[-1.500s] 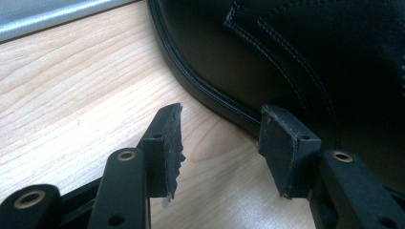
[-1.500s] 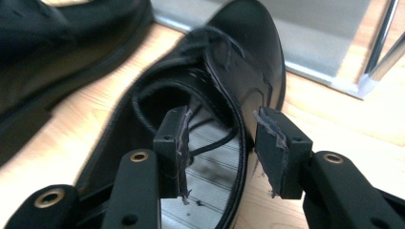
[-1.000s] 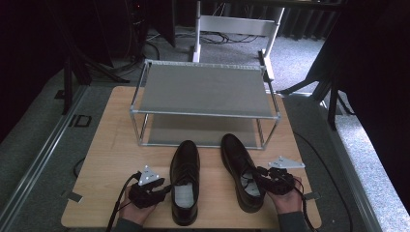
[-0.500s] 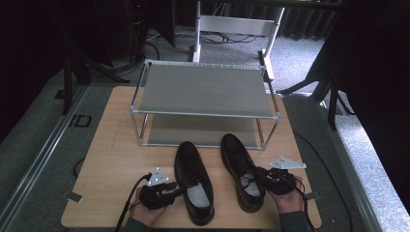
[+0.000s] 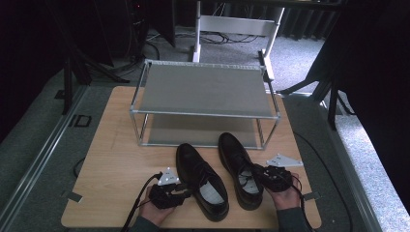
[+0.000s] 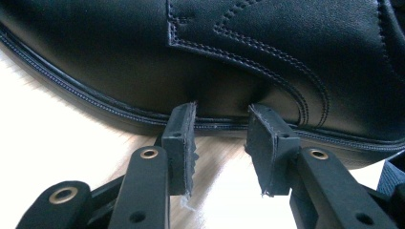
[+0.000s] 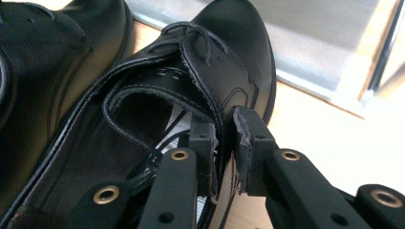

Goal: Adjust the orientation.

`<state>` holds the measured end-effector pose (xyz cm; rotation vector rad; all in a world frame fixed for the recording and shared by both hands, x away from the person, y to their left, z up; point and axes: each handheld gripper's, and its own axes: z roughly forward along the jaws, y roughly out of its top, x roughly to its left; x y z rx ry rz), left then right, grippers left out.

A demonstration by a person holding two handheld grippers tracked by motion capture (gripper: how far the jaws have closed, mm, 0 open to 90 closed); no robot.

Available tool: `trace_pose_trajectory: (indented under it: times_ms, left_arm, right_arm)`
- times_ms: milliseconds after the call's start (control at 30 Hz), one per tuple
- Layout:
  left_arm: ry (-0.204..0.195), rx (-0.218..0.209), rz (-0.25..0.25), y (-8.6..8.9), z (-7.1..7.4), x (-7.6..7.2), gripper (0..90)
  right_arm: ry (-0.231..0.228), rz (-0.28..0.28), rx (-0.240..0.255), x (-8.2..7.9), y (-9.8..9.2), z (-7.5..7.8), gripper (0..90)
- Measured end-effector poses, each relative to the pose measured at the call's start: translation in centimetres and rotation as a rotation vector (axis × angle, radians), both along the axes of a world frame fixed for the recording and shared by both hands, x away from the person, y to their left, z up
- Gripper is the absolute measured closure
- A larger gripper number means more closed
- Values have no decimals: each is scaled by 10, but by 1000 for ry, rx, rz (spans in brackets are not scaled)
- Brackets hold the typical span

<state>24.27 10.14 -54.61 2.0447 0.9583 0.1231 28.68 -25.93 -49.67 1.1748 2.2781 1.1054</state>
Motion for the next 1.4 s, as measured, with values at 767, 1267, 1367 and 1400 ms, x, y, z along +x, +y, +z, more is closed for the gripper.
trace_pose_trajectory:
  times_ms: [767, 1267, 1367, 1400]
  left_arm:
    - [7, -10, -65, -31, 0, 7, 588]
    - [34, -44, -110, -56, -2, 6, 625]
    - [34, -37, -120, -61, -2, 6, 627]
    - [35, -37, -125, -64, -1, 7, 627]
  right_arm:
    - [-3, 53, 42, 13, 11, -2, 802]
    - [-1, 122, 26, 25, -11, 1, 807]
    - [-1, 127, 26, 27, -16, 1, 807]
    - [0, 129, 28, 28, -19, 1, 806]
